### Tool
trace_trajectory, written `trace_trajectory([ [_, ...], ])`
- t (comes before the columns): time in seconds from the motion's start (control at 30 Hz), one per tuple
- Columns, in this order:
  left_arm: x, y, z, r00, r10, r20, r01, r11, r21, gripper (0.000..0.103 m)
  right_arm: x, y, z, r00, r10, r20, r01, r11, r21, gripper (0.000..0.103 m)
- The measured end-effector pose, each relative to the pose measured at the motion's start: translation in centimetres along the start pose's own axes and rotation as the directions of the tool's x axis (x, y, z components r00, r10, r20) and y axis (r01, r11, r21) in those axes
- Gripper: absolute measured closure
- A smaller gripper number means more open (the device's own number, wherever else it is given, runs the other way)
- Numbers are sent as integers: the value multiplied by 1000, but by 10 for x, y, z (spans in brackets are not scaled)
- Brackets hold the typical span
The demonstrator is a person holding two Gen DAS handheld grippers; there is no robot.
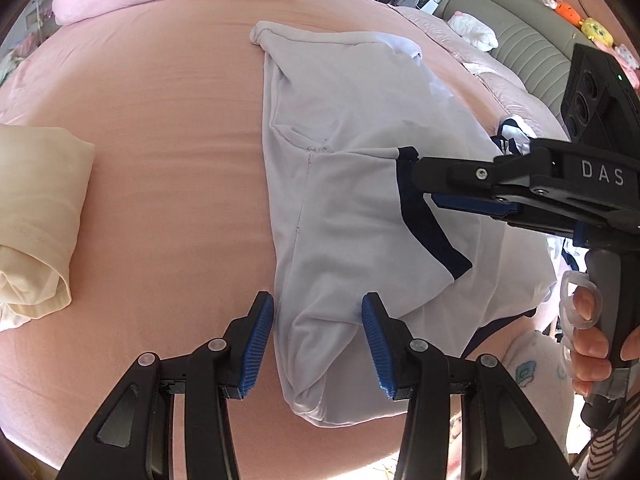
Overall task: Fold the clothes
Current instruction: 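Re-grip the navy sleeve trim with the right gripper and smooth it flat, then open both grippers and lift them away from the white top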
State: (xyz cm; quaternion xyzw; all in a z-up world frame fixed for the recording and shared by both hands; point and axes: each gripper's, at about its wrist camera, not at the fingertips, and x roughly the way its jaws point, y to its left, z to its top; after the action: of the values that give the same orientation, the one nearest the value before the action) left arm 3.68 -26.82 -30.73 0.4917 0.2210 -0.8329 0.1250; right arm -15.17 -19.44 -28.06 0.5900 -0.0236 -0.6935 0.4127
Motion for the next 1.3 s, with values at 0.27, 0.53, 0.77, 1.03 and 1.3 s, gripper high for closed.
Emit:
trace_trajectory([
  [0.27, -2, -21, -12, 992, 117, 51, -123, 980, 159, 60, 23, 14, 1, 997, -76, -25, 71, 987, -145, 76],
  [0.53, 0, -51, -31, 956, 264, 132, -294, 831, 472, 60, 32, 26, 1, 979, -201, -26, 186, 943, -275, 90],
  [0.77, -2, -50, -33, 941, 276, 194, -338, 789, 514, 79, 25, 5, 9, 979, -203, -29, 195, 964, -180, 91],
  [1.03, 8, -62, -43, 953, 255, 164, -302, 765, 569, 84, 24, -14, 7, 980, -188, -61, 180, 976, -119, 95],
  [1.3, 0, -51, -34, 978, 193, 82, -209, 863, 459, 85, 6, -39, 6, 993, -89, -83, 93, 995, 38, 90],
])
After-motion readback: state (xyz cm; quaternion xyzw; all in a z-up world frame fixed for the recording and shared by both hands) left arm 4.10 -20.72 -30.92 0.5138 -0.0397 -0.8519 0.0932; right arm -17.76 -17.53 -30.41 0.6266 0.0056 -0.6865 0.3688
